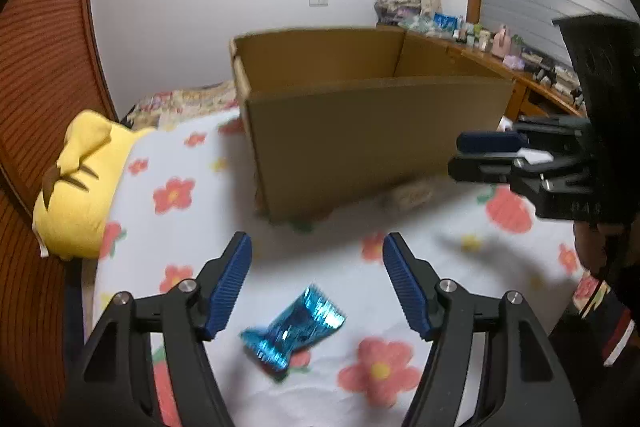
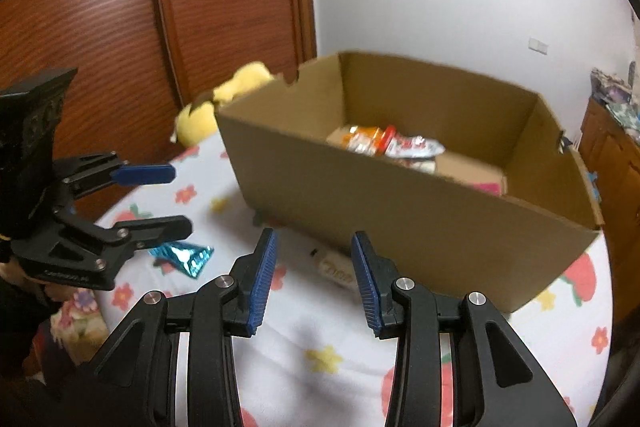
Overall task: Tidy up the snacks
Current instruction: 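Lower the left tool onto the blue candy while the right tool moves to the white bar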
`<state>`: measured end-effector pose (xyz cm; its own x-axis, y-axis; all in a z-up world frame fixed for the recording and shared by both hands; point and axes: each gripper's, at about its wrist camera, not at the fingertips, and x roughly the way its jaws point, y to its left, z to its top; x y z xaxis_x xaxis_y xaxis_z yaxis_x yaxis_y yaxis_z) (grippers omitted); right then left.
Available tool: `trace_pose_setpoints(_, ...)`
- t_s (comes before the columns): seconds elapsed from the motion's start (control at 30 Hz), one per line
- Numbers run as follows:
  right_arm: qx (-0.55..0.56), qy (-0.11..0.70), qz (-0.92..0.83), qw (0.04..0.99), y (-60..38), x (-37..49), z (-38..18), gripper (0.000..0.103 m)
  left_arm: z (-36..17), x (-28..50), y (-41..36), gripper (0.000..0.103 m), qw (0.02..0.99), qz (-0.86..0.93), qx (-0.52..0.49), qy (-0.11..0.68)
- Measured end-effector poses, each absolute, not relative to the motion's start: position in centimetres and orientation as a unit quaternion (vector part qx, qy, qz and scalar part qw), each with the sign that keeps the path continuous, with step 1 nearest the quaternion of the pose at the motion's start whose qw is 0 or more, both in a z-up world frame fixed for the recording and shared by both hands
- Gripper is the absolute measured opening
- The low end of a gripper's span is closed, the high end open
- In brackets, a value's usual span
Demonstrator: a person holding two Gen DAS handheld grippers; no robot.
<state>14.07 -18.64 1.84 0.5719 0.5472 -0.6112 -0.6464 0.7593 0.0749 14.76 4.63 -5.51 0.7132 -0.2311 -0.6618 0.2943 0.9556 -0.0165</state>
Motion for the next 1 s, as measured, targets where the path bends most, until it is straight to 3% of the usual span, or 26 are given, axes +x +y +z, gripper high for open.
trace_pose_setpoints(0.5,-0.142,0.356,0.320,0.866,-15.2,17.2,-3.1,0.038,-9.9,15.3,6.6,0.066,0.909,-0.134,0.026,0.393)
trace_pose_setpoints(1.0,-0.143,0.387,0.356,0.839,-14.9,16.4,-3.5,0.041,-10.7,15.7,6.5,0.065,0.904,-0.137,0.025,0.404)
